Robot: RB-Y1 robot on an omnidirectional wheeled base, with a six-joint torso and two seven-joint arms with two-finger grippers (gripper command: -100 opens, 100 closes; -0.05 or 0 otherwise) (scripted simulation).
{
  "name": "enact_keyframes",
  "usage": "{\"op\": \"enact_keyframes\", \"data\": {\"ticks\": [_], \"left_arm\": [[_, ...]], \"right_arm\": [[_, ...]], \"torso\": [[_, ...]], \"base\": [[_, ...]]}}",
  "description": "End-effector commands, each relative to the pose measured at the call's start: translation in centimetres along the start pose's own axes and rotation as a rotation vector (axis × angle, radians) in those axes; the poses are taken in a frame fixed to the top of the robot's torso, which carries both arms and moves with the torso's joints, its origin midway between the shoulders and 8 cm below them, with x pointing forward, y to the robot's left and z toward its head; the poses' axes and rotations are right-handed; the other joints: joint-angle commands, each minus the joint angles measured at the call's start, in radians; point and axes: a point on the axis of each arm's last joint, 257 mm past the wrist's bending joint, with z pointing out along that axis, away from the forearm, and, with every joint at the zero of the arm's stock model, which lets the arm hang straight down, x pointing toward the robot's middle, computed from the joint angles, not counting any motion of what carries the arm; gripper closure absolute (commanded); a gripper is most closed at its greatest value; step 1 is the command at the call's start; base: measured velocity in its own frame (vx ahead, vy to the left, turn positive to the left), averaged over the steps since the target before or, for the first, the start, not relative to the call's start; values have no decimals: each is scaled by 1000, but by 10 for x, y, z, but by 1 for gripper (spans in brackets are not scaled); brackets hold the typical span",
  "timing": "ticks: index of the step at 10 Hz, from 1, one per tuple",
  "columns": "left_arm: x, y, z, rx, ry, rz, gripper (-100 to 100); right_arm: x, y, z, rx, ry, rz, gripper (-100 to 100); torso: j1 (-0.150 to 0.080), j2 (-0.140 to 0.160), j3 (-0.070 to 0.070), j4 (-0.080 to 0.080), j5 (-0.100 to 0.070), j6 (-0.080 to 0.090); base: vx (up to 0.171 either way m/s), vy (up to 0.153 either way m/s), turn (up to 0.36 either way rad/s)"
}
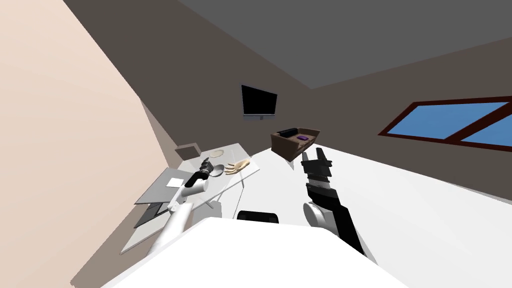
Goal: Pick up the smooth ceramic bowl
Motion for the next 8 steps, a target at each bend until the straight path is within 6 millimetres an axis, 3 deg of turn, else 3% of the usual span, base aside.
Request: {"op": "enact_keyframes", "data": {"ticks": [1, 8], "left_arm": [[-7, 9, 4, -36, -16, -8, -100], [-48, 84, 9, -289, -121, -54, -100]], "right_arm": [[0, 0, 0, 0, 0, 0, 0], [0, 0, 0, 0, 0, 0, 0]], "torso": [[0, 0, 0, 0, 0, 0], [1, -1, -1, 0, 0, 0]], "base": [[25, -6, -25], [33, 5, -45]]}}
